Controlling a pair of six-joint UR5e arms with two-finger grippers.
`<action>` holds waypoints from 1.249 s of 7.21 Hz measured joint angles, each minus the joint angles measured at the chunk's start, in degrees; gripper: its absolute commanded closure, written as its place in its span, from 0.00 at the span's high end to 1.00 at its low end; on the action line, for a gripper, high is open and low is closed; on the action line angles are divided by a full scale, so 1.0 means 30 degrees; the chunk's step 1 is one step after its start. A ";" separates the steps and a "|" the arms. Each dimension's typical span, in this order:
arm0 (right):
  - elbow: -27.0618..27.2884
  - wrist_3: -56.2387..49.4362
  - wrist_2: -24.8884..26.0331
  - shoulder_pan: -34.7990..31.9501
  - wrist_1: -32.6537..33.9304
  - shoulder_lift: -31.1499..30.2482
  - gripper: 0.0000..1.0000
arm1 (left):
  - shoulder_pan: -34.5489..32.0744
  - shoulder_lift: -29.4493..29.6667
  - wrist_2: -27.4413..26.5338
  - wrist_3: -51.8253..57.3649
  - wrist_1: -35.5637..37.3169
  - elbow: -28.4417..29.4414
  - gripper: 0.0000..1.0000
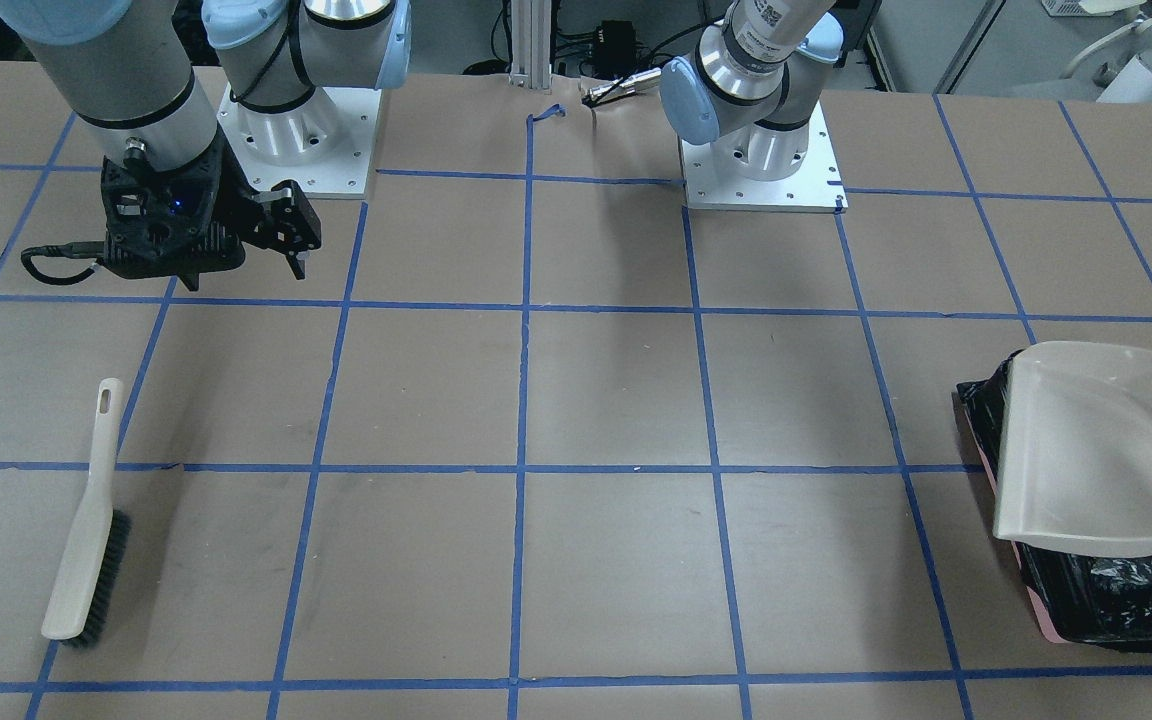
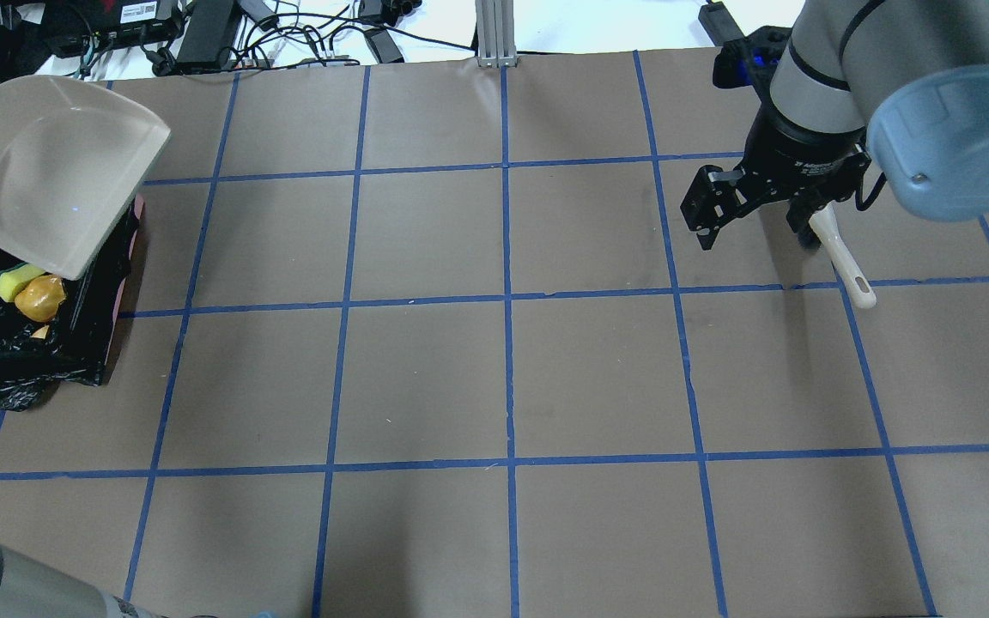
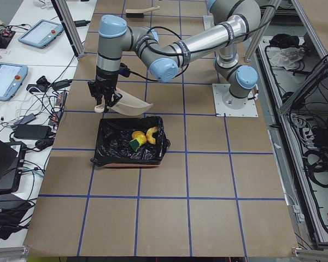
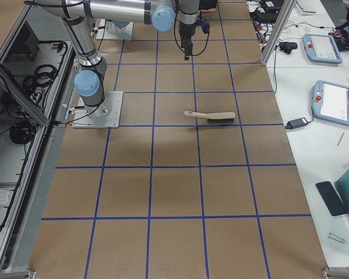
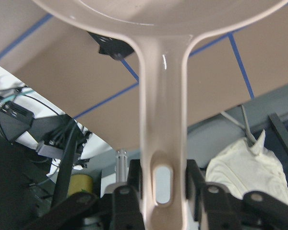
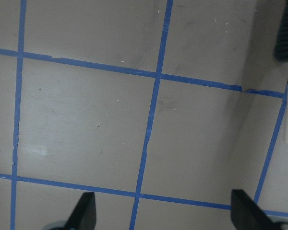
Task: Sweep and dump trash into bin
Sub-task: 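Lower the dustpan to the table with the left gripper while the right moves away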
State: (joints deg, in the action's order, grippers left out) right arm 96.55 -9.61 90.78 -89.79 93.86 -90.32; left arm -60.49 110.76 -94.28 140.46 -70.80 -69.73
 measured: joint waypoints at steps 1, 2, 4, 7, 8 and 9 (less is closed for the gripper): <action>-0.0069 0.0131 0.0060 -0.0007 -0.0069 -0.0130 1.00 | -0.1184 0.0204 0.0272 -0.2766 -0.0567 -0.0033 0.00; -0.0107 0.0218 0.0059 -0.0012 -0.0105 -0.0395 1.00 | -0.2269 0.0526 0.0351 -0.5332 -0.0822 -0.0134 0.00; -0.0129 0.0278 0.0025 -0.0012 -0.0386 -0.0773 1.00 | -0.3529 0.1482 0.0453 -0.9398 -0.1126 -0.0647 0.00; -0.0125 0.0272 0.0034 -0.0013 -0.0832 -0.1281 1.00 | -0.5611 0.3103 0.0517 -1.3344 -0.0744 -0.1424 0.00; -0.0116 0.0272 0.0002 -0.0013 -0.0843 -0.1310 1.00 | -0.5928 0.3472 0.0567 -1.3602 -0.0211 -0.1944 0.00; -0.0086 0.0272 -0.0015 -0.0013 -0.0846 -0.1313 1.00 | -0.6095 0.3577 0.0625 -1.3585 0.0383 -0.2710 0.00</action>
State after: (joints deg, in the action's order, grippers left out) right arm 96.30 -8.79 90.74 -89.82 91.32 -94.26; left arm -78.77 121.49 -92.41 99.70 -69.65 -77.86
